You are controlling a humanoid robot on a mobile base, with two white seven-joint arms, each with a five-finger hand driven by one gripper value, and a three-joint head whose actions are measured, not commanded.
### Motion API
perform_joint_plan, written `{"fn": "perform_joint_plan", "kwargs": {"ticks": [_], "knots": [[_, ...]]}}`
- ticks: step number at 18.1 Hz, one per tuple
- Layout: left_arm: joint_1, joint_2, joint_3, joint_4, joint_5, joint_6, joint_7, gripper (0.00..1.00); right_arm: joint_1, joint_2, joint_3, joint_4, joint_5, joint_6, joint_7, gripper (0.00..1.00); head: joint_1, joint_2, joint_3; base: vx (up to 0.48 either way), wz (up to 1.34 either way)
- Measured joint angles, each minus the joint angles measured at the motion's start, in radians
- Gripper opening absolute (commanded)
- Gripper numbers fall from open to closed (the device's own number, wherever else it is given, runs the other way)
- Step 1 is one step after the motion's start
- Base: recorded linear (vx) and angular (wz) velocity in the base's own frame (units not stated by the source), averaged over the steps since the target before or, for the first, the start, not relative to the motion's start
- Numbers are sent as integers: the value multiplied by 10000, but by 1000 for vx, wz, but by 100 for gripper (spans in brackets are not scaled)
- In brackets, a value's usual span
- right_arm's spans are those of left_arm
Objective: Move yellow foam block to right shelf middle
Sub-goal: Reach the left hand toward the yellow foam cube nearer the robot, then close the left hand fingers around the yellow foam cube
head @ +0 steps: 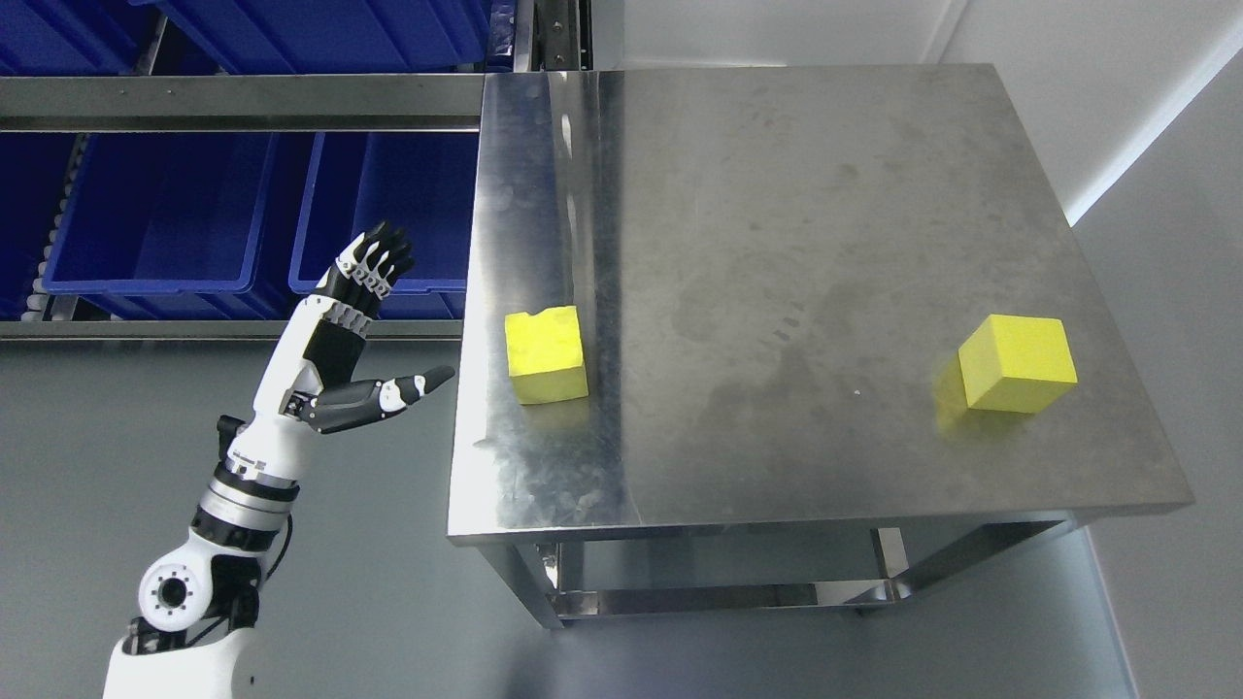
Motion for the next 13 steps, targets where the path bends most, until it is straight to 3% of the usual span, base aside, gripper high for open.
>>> {"fn": "perform_joint_plan", "kwargs": {"ticks": [6,13], "knots": [[-626,1095,-435,-66,-30,385,-859,97,0,0,0,0,0,0,0,100,0,0,0,0,0],[-1486,1809,-1504,151,-1018,1062,-1218,97,0,0,0,0,0,0,0,100,0,0,0,0,0]]}}
